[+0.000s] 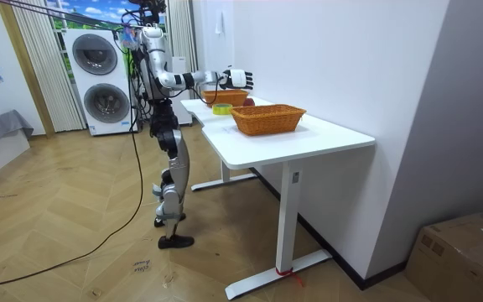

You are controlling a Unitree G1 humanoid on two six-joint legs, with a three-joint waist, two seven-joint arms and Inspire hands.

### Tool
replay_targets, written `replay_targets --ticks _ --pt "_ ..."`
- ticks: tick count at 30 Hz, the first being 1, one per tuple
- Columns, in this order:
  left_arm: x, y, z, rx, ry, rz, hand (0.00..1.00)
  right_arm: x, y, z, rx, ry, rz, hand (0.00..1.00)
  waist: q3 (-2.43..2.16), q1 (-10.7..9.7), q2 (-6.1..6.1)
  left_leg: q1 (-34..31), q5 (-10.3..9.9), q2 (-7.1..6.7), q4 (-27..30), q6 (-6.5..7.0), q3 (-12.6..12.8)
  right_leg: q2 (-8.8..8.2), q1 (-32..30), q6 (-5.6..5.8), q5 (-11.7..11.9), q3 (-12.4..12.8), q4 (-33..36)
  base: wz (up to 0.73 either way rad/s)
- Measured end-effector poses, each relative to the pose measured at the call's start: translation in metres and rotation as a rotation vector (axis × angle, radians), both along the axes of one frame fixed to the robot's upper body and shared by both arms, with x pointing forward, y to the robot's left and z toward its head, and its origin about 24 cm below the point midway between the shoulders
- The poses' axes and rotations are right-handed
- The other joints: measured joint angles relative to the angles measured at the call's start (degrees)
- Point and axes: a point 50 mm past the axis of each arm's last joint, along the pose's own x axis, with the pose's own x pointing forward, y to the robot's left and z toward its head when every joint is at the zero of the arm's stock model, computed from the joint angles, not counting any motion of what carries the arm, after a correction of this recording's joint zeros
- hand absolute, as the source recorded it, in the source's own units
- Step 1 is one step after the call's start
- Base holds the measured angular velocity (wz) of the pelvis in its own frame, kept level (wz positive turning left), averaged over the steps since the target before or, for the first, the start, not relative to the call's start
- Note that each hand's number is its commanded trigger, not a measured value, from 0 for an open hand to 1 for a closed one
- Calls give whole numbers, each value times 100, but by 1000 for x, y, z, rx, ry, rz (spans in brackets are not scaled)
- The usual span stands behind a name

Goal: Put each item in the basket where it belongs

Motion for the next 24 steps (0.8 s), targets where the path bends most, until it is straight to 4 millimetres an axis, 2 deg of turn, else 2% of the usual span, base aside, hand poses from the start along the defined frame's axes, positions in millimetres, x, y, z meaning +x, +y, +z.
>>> replay_targets --ticks 7,14,24 --pt "-1 2 1 38 8 9 0 -3 14 -10 -88 33 46 0 -5 11 -4 4 0 -6 12 0 -94 -2 52 0 0 -29 -19 6" --pt "-2 -4 -1 26 23 -35 0 -2 14 -17 -187 42 33 0 -54 5 99 -69 -1 -12 40 -1 -119 -1 58 0 1 -18 -64 2" --pt "3 -7 -1 19 13 -52 0 -3 18 -19 -202 43 38 0 -26 -3 109 -83 3 -29 42 -6 -234 -13 84 -2 2 -112 -69 4"
